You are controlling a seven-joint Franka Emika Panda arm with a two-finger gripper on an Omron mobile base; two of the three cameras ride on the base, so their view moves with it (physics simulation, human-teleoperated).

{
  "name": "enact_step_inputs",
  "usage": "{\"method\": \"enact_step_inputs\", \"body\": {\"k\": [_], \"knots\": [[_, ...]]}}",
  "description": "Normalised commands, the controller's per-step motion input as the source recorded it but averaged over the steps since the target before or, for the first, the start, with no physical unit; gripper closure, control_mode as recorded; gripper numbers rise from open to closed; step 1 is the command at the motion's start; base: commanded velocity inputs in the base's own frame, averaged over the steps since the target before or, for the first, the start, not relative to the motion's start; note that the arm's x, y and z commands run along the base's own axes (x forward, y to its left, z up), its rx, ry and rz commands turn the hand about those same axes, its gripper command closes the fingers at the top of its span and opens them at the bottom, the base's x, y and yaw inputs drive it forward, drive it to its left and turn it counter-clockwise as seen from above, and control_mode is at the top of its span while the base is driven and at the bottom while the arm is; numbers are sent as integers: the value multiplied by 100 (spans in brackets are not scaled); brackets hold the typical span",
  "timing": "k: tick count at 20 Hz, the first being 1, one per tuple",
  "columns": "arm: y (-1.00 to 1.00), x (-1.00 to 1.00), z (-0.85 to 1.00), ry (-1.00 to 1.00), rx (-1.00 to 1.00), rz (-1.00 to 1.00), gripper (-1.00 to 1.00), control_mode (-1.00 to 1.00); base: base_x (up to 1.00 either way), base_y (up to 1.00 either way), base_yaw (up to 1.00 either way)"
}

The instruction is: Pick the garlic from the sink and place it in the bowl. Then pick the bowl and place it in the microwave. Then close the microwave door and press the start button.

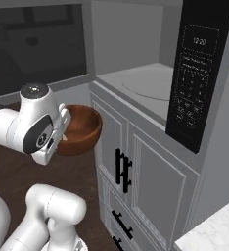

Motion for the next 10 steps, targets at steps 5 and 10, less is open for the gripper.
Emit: {"method": "enact_step_inputs", "body": {"k": [5, 10], "knots": [[0, 0, 0, 0, 0, 0, 100, 100, 58, -35, 9], [0, -1, 8, -4, 0, -2, 100, -100, 4, -4, 0]]}}
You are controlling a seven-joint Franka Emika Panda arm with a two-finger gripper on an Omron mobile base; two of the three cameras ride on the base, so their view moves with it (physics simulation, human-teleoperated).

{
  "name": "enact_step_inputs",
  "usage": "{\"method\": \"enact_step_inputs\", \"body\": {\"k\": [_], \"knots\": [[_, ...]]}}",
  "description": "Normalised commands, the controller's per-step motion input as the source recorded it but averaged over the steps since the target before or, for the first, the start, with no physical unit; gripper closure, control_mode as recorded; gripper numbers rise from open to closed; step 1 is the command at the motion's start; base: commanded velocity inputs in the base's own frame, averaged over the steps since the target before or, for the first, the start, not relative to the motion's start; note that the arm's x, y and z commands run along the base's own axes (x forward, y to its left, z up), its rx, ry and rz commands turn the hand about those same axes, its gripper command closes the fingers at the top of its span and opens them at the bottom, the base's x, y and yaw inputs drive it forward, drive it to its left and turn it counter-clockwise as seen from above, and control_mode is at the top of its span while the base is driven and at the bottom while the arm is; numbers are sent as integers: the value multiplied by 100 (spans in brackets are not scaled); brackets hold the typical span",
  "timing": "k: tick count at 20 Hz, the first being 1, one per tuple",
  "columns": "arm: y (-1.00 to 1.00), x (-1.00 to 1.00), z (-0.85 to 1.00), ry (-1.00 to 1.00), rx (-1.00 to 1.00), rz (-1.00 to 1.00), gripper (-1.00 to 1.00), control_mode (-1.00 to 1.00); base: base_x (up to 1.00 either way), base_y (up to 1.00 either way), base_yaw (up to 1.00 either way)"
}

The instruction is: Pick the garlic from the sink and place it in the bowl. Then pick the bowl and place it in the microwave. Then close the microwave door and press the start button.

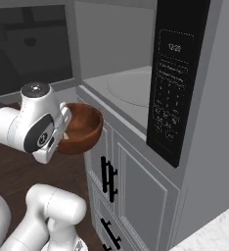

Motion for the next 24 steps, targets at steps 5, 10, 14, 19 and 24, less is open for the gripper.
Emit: {"method": "enact_step_inputs", "body": {"k": [5, 10, 14, 19, 24], "knots": [[13, -2, 52, -18, -3, -13, 100, -100, 0, 0, 0], [1, 0, 71, -8, -2, -11, 100, -100, 0, 0, 0], [-21, 11, 61, 0, 0, -1, 100, -100, 0, 0, 0], [-37, 16, 22, -3, 0, -4, 100, -100, 0, 0, 0], [-24, 32, 16, -5, -7, -20, 100, -100, 0, 0, 0]]}}
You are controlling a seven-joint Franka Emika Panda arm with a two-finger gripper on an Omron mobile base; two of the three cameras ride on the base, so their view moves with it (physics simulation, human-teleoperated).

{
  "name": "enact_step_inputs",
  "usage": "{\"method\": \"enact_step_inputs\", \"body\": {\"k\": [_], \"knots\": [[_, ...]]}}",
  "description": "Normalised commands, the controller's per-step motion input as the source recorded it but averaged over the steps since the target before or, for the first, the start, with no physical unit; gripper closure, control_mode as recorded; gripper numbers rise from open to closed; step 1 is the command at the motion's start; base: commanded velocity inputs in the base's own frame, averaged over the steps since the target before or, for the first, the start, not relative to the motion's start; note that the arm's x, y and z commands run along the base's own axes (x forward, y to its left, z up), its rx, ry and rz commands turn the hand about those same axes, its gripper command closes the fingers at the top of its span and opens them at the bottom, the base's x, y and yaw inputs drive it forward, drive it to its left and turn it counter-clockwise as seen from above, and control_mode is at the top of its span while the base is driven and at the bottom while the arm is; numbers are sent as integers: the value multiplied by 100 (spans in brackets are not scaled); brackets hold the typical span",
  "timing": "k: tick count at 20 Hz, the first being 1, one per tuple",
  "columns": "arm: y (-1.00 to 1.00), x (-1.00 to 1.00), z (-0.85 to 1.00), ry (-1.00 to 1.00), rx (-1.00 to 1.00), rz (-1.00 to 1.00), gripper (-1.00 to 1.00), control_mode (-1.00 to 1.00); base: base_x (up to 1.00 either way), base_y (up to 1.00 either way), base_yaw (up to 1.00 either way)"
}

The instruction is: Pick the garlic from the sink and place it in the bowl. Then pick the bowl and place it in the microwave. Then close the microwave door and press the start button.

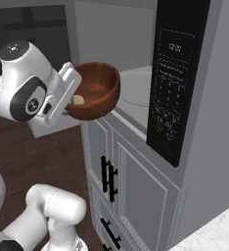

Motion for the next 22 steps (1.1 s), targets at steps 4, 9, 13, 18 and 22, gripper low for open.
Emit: {"method": "enact_step_inputs", "body": {"k": [4, 9, 13, 18, 22], "knots": [[-33, 48, 19, -3, -7, -24, 100, -100, 0, 0, 0], [-42, 43, 18, -6, -4, -16, 100, -100, 0, 0, 0], [-48, 59, 5, 0, 0, -2, 100, -100, 0, 0, 0], [-53, 51, 4, -1, 0, 0, 100, -100, 0, 0, 0], [-40, 57, 1, -1, 0, 0, 100, -100, 0, 0, 0]]}}
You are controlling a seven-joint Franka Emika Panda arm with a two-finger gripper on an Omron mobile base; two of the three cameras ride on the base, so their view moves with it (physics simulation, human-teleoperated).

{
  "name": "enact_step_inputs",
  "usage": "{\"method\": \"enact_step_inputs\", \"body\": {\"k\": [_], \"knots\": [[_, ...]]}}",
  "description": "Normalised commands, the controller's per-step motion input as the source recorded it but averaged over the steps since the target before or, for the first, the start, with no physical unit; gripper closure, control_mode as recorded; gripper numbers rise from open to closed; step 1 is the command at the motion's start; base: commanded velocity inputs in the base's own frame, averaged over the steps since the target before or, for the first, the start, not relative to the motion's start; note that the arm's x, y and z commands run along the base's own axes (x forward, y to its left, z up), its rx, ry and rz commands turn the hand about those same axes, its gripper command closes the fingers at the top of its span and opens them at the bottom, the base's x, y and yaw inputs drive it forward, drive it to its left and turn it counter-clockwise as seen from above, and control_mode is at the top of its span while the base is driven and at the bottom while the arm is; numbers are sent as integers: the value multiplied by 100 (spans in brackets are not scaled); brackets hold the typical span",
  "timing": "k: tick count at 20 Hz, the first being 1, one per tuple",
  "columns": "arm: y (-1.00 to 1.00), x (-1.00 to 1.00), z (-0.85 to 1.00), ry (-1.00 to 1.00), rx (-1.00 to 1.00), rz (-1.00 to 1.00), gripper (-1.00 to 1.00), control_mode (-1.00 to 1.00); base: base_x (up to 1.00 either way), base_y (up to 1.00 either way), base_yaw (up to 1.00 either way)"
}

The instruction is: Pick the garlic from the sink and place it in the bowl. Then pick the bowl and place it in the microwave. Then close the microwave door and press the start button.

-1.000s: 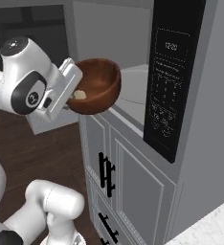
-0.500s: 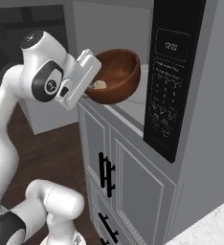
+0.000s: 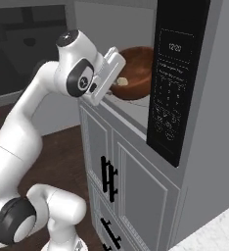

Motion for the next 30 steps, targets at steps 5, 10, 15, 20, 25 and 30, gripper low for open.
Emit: {"method": "enact_step_inputs", "body": {"k": [5, 10, 15, 20, 25, 30], "knots": [[-36, 57, 0, 0, 1, 5, 100, -100, 0, 0, 0], [-23, 52, -10, 0, 2, 7, 100, -100, 0, 0, 0], [-9, 39, -27, 0, 1, 5, 100, -100, 0, 0, 0], [3, 13, -40, -3, 0, 1, -100, -100, 0, 0, 0], [30, 0, -2, -29, -1, 0, -100, -100, 0, 0, 0], [43, -15, 9, -23, -8, 0, -100, -100, 0, 0, 0]]}}
